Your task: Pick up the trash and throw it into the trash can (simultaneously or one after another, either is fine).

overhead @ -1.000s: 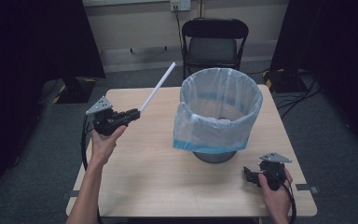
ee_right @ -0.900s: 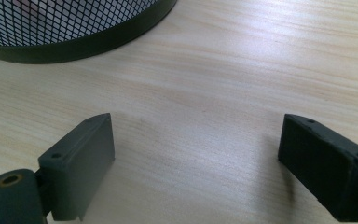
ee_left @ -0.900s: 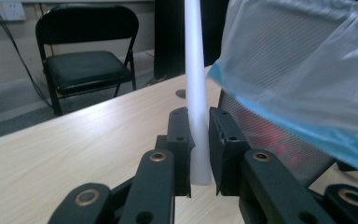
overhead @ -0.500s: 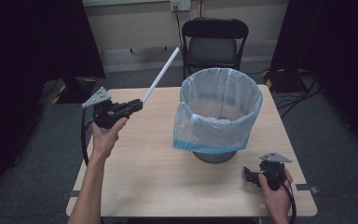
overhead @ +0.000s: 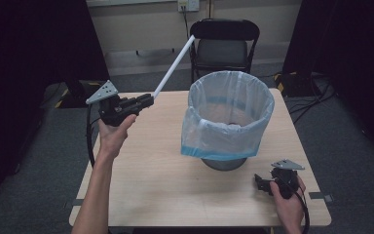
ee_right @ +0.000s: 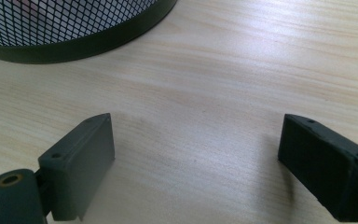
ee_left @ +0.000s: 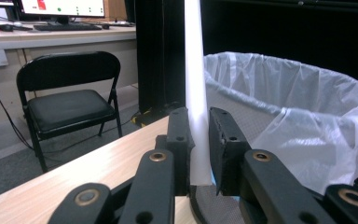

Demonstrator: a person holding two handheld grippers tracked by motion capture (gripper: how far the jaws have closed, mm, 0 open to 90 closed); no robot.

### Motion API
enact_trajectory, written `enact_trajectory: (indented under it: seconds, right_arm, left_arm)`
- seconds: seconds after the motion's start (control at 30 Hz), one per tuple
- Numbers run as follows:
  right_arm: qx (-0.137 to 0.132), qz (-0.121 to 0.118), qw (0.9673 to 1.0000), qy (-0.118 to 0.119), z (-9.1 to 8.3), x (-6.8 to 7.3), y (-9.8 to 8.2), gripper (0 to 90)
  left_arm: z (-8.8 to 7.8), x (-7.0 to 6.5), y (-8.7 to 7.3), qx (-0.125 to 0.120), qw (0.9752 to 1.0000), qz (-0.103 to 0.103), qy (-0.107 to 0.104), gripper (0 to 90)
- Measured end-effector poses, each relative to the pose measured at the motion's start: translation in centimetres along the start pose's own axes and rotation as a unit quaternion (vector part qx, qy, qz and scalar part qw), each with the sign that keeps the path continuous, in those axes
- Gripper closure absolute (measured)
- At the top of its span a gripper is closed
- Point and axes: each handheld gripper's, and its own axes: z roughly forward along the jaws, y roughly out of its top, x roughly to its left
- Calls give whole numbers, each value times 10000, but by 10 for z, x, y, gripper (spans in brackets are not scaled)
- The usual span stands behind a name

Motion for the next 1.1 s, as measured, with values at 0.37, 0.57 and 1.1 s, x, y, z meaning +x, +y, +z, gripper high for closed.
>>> enact_trajectory:
  seconds: [0.37, 0.57, 1.1]
  right_arm:
    - [-1, 0, 10000, -1, 0, 0, 0, 100]
    - [0, 0, 10000, 0, 0, 0, 0, 99]
    - [0, 1, 10000, 0, 0, 0, 0, 99]
  left_arm:
    - [16, -10, 21, -101, 9997, 100, -222, 797]
    - [23, -18, 35, -179, 9991, 179, -331, 797]
    - [63, -48, 56, -144, 9965, 303, -767, 797]
